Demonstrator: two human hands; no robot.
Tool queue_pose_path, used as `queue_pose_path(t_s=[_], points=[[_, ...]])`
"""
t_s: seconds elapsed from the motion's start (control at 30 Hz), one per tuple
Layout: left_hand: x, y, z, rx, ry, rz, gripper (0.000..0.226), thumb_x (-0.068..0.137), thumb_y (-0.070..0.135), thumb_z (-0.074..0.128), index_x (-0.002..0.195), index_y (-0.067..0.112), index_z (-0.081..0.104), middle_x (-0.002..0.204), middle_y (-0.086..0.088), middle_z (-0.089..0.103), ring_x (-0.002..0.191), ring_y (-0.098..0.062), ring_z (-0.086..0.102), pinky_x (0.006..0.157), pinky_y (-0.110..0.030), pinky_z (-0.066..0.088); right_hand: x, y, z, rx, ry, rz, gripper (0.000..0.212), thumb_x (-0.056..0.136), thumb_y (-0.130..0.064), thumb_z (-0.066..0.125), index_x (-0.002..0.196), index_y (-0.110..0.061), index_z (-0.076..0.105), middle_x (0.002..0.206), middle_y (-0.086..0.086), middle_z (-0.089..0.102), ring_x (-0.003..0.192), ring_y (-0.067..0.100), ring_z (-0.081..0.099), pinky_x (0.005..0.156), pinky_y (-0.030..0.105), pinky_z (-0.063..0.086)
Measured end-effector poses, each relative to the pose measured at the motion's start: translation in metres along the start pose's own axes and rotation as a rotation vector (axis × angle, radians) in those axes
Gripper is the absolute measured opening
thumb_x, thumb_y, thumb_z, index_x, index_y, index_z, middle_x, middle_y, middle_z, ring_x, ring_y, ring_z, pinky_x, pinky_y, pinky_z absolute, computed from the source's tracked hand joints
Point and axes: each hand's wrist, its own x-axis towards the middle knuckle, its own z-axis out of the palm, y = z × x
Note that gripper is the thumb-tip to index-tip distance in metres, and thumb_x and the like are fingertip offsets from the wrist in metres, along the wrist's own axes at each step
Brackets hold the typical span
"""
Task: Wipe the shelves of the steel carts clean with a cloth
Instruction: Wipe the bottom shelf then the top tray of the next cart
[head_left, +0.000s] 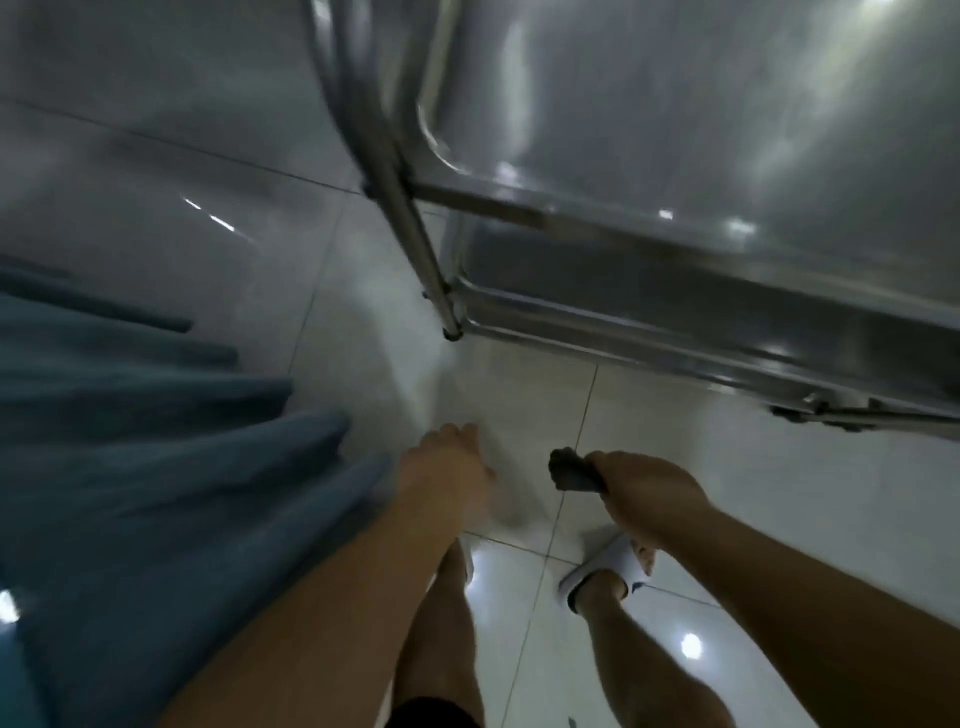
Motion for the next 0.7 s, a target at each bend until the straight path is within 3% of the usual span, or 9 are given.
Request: queue_pose_path(t_s=[0.1, 0.2, 0.37, 0.5, 0.7], points=[[-0.056, -0.024, -0.046, -0.06, 0.052, 0.01, 0.04, 0.102, 0.037, 0.05, 0.138, 0.02, 0.047, 0.135, -0.007, 0.053, 0.119, -0.027, 0.055, 0.094, -0.042, 0.047, -0.039, -0.048, -0.056, -0.007, 0.015, -0.014, 0.025, 0.098, -0.021, 0.053, 0.116, -0.039, 0.055, 0.088, -0.011, 0.059, 0.078, 0.014, 0.062, 0.071, 0.032, 0.055], [-0.11, -0.048, -0.093, -0.086, 0.087, 0.026, 0.039, 0.099, 0.035, 0.053, 0.135, 0.02, 0.049, 0.133, -0.006, 0.054, 0.119, -0.027, 0.055, 0.096, -0.041, 0.047, -0.072, -0.096, -0.109, 0.008, 0.059, -0.045, 0.024, 0.099, -0.022, 0.053, 0.117, -0.038, 0.056, 0.09, -0.011, 0.059, 0.077, 0.011, 0.059, 0.067, 0.027, 0.048], [-0.177, -0.098, -0.16, -0.064, 0.218, 0.03, 0.031, 0.103, 0.029, 0.054, 0.133, 0.02, 0.05, 0.137, -0.007, 0.056, 0.124, -0.028, 0.056, 0.1, -0.041, 0.046, -0.113, -0.171, -0.187, 0.051, 0.152, -0.124, 0.021, 0.101, -0.026, 0.056, 0.118, -0.039, 0.056, 0.094, -0.014, 0.059, 0.084, 0.006, 0.059, 0.085, 0.028, 0.053], [-0.209, -0.133, -0.209, -0.106, 0.308, -0.031, 0.031, 0.103, 0.031, 0.049, 0.132, 0.019, 0.051, 0.136, -0.007, 0.058, 0.123, -0.028, 0.056, 0.096, -0.041, 0.045, -0.136, -0.22, -0.24, 0.035, 0.183, -0.194, 0.017, 0.101, -0.026, 0.05, 0.11, -0.04, 0.054, 0.097, -0.012, 0.063, 0.089, 0.01, 0.062, 0.085, 0.032, 0.054], [-0.225, -0.159, -0.272, -0.268, 0.427, -0.109, 0.043, 0.101, 0.04, 0.051, 0.141, 0.023, 0.049, 0.136, -0.003, 0.057, 0.121, -0.024, 0.057, 0.1, -0.04, 0.051, -0.134, -0.272, -0.323, -0.049, 0.227, -0.307, 0.018, 0.101, -0.026, 0.054, 0.118, -0.031, 0.056, 0.109, -0.003, 0.067, 0.097, 0.019, 0.065, 0.083, 0.032, 0.052]])
